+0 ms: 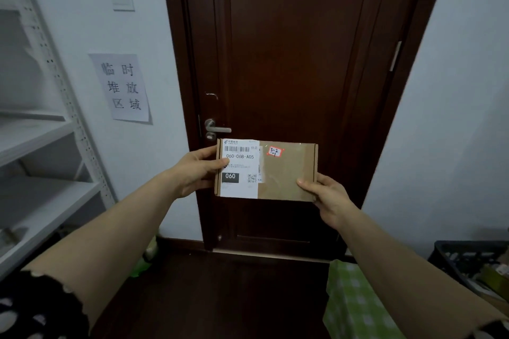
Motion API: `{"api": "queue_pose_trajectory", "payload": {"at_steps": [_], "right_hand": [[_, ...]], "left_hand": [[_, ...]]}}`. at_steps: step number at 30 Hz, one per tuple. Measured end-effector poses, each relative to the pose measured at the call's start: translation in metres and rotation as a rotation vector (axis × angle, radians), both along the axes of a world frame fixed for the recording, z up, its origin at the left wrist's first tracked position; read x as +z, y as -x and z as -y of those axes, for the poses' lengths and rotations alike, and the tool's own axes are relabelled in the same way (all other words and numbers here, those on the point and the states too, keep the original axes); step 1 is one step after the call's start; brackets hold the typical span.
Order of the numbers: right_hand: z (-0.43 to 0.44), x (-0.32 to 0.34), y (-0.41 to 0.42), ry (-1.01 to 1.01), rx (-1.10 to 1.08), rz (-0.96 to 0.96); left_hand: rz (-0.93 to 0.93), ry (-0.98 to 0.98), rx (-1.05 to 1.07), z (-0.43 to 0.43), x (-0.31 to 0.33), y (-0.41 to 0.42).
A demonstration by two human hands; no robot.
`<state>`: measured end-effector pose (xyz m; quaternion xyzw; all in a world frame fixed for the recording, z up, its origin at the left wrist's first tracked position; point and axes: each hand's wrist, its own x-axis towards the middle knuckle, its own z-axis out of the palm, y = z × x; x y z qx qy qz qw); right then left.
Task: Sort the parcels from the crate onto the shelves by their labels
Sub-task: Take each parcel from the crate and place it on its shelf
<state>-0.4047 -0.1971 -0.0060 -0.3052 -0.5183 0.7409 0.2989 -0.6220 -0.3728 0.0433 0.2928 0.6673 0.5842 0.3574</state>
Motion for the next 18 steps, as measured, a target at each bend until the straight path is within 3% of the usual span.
{"api": "queue_pose_trajectory", "payload": {"at_steps": [8, 13, 18], "right_hand": [[0.021, 0.0, 0.075, -0.059, 0.357, 0.039], [0.08, -0.009, 0.139, -0.023, 0.543, 0.036], [0.156, -0.003, 0.191, -0.049, 0.706, 0.044]], "left_hand": [[0.029, 0.023, 0.274, 0.077, 0.002, 0.026], [-0.019, -0.005, 0.618, 0.15, 0.014, 0.046], [-0.082, 0.034, 0.713, 0.237, 0.028, 0.061]]}}
